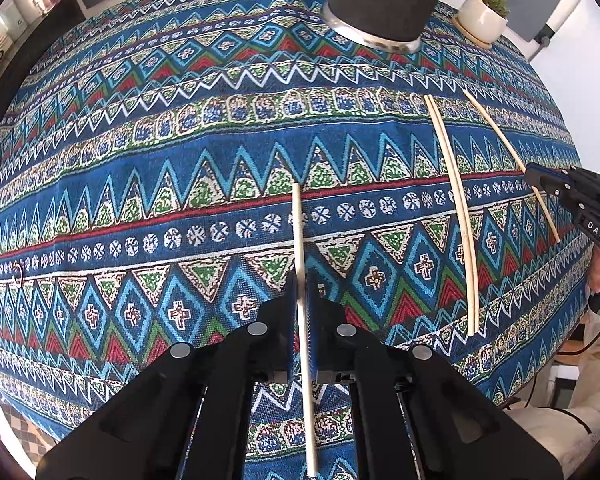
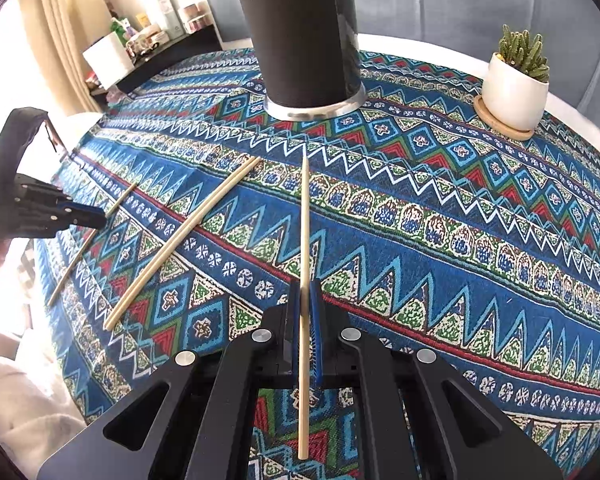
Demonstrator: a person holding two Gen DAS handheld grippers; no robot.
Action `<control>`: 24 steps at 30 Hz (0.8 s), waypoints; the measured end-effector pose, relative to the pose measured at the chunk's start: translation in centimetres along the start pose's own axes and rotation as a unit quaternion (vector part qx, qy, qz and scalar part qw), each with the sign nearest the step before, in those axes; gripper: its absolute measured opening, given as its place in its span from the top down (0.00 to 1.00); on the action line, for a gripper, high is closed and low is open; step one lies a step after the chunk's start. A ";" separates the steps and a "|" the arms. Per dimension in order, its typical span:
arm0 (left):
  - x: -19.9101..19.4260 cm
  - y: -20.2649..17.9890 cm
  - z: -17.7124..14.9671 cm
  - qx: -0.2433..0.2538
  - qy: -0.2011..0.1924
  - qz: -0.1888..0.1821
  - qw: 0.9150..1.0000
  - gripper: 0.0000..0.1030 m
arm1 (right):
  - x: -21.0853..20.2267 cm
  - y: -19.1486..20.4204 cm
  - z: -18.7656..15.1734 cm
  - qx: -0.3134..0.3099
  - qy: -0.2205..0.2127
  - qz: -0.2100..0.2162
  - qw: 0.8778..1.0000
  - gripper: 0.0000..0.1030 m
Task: Organize utensils
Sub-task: 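Lift both held sticks up toward the black holder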
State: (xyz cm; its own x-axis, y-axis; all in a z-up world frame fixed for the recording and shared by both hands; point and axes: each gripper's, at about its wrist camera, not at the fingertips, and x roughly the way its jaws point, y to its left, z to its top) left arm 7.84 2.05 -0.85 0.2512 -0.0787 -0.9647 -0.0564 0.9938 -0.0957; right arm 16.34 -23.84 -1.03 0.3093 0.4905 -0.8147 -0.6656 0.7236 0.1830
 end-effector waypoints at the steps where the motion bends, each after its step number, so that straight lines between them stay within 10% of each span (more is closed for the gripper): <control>1: 0.0 0.4 -0.1 -0.007 0.000 -0.003 1.000 0.95 | -0.2 -0.2 0.2 0.000 -0.003 0.000 1.000 0.95; 14: -5.7 4.3 2.5 0.013 -0.078 -0.012 0.997 0.95 | -4.7 -1.0 3.2 0.017 -0.058 -0.018 0.998 0.96; 24: -10.3 5.5 8.4 0.067 -0.142 -0.029 0.987 0.95 | -10.7 -1.3 6.5 0.086 -0.185 -0.014 0.979 0.95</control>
State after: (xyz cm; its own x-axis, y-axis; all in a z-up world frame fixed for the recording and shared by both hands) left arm 13.07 9.00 10.62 0.5117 -0.1290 -0.8494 0.0894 0.9913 -0.0967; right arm 18.27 -26.88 11.06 0.5722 0.5885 -0.5712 -0.5394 0.7947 0.2784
